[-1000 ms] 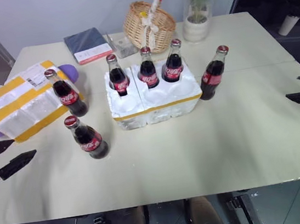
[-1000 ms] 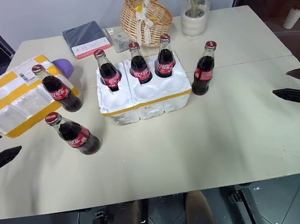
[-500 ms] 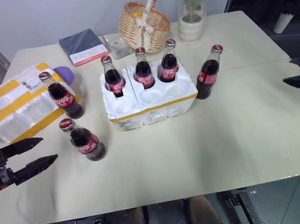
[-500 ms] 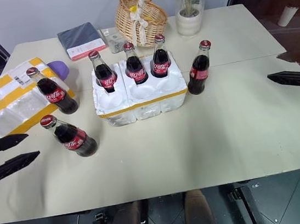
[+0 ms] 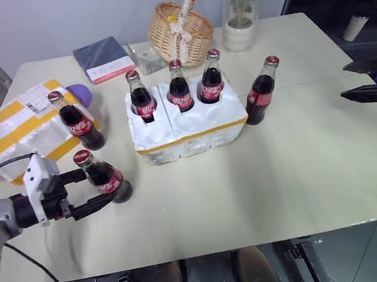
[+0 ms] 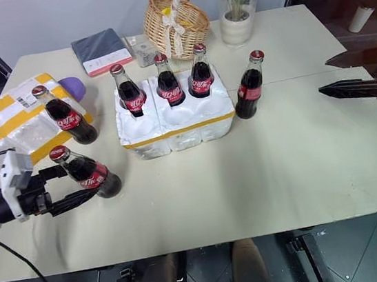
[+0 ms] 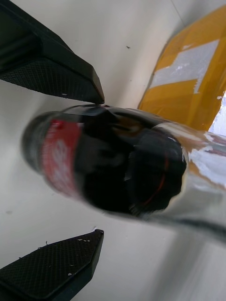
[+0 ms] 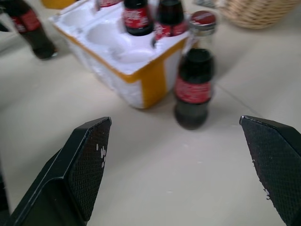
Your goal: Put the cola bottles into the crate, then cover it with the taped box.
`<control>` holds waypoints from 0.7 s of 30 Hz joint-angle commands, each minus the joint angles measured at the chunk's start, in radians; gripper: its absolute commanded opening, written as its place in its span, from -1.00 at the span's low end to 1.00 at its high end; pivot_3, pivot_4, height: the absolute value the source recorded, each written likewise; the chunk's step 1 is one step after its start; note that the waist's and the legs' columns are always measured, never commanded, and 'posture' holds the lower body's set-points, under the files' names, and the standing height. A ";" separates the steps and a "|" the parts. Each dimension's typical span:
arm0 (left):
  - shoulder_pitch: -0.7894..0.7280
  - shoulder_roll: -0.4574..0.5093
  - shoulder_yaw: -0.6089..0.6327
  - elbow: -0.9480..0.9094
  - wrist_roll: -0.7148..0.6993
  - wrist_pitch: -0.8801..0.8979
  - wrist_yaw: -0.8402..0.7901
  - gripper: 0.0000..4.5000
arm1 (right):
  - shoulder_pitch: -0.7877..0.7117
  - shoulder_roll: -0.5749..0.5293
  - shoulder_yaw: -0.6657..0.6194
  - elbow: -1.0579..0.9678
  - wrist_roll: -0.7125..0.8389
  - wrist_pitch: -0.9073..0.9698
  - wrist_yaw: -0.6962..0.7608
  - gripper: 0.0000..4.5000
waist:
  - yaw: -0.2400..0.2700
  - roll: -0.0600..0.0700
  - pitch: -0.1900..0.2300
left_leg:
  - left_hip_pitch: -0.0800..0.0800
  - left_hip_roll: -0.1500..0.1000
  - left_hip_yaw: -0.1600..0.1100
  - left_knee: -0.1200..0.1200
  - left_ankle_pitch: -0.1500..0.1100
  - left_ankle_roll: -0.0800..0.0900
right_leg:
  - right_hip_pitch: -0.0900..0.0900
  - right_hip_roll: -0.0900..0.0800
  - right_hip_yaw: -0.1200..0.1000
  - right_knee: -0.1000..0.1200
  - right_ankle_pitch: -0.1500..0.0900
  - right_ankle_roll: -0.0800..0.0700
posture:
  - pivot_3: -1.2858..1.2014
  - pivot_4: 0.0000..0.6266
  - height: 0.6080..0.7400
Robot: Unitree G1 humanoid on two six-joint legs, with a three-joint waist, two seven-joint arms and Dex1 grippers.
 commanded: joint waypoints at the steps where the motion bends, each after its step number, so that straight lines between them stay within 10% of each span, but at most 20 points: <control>1: -0.042 -0.030 -0.028 0.018 0.015 -0.017 0.043 0.98 | 0.017 -0.015 -0.061 -0.084 0.059 0.043 -0.003 1.00 | 0.002 0.000 0.000 | 0.000 0.000 0.000 0.000 0.000 0.000 | 0.000 0.000 0.000 0.001 0.000 0.000 | 0.03 -0.52 0.94; 6: -0.065 -0.059 -0.065 0.017 0.016 -0.012 0.065 0.98 | 0.083 -0.006 -0.111 -0.186 0.116 0.100 -0.033 1.00 | 0.003 0.000 0.000 | 0.000 0.000 0.000 0.002 0.000 0.000 | 0.000 0.000 0.000 0.002 0.000 0.000 | 0.03 -0.52 0.94; 11: -0.067 -0.048 -0.057 0.004 -0.019 0.016 0.038 0.24 | 0.148 0.000 -0.158 -0.267 0.157 0.128 -0.065 1.00 | 0.004 0.000 0.000 | 0.000 0.000 0.000 0.003 0.000 0.000 | 0.001 0.000 0.000 0.002 0.000 0.000 | 0.03 -0.52 0.94; 21: -0.235 0.113 0.045 -0.062 -0.324 0.314 -0.029 0.24 | 0.247 0.027 -0.216 -0.275 0.181 0.094 -0.087 1.00 | 0.010 -0.003 0.002 | -0.001 0.000 -0.002 0.005 0.000 0.000 | 0.000 0.000 0.000 0.004 0.000 0.000 | 0.03 -0.52 0.94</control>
